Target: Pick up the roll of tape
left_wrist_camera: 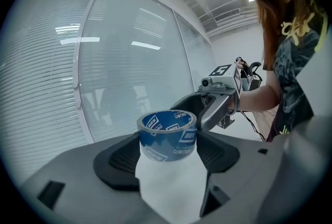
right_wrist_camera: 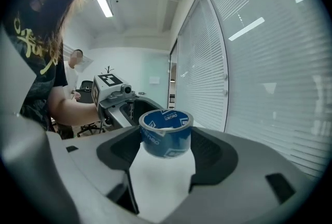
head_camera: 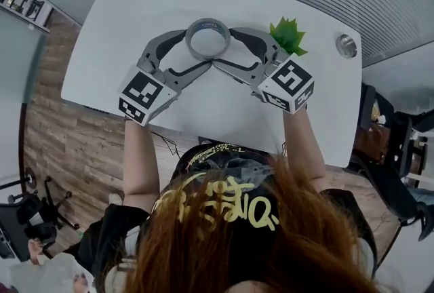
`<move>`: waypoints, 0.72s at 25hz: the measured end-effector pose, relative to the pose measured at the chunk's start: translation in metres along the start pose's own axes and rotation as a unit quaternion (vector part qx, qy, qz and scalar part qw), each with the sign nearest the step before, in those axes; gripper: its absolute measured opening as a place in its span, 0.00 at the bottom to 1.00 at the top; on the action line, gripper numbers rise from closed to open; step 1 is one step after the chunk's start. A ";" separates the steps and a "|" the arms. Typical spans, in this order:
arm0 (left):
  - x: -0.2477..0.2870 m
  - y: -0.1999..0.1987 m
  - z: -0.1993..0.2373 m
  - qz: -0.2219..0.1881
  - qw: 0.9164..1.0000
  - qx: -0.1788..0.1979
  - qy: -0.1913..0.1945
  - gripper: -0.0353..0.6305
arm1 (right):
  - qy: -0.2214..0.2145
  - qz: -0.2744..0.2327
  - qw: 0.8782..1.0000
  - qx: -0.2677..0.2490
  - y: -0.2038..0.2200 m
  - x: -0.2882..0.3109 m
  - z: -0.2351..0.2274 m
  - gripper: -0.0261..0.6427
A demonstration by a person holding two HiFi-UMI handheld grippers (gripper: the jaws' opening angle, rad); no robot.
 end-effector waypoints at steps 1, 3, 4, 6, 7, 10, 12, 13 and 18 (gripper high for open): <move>0.000 -0.005 0.001 -0.003 1.000 0.003 -0.002 0.56 | 0.000 -0.004 1.000 -0.001 -0.005 -0.001 -0.001 0.50; 0.000 -0.014 0.002 -0.005 1.000 0.012 -0.007 0.56 | 0.001 -0.007 1.000 -0.006 -0.013 -0.001 -0.003 0.50; 0.000 -0.018 0.002 -0.007 1.000 0.015 -0.008 0.56 | 0.002 -0.008 1.000 -0.009 -0.017 -0.002 -0.003 0.50; 0.000 -0.024 0.002 -0.015 1.000 0.013 -0.009 0.56 | 0.003 -0.015 1.000 -0.007 -0.023 -0.005 -0.005 0.50; 0.000 -0.027 0.002 -0.020 1.000 0.010 -0.010 0.56 | 0.004 -0.020 1.000 -0.005 -0.027 -0.006 -0.006 0.50; 0.000 -0.034 0.004 -0.028 0.999 0.008 -0.014 0.56 | 0.006 -0.024 1.000 -0.008 -0.034 -0.007 -0.007 0.49; -0.001 -0.037 0.003 -0.030 0.999 0.009 -0.015 0.56 | 0.007 -0.023 1.000 -0.010 -0.038 -0.007 -0.006 0.49; -0.001 -0.038 0.003 -0.030 0.999 0.011 -0.016 0.56 | 0.006 -0.022 1.000 -0.010 -0.038 -0.007 -0.006 0.49; -0.002 -0.038 0.002 -0.029 0.999 0.016 -0.020 0.56 | 0.008 -0.022 1.000 -0.015 -0.039 -0.007 -0.005 0.49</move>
Point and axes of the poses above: the fingertips, and each gripper's own axes: x forward along the fingers, z to its left, y out of its underside, the point moved 9 cm from there along -x, backward along the fingers, and after that the axes turned 10 degrees about -z, right-handed, at the moved point
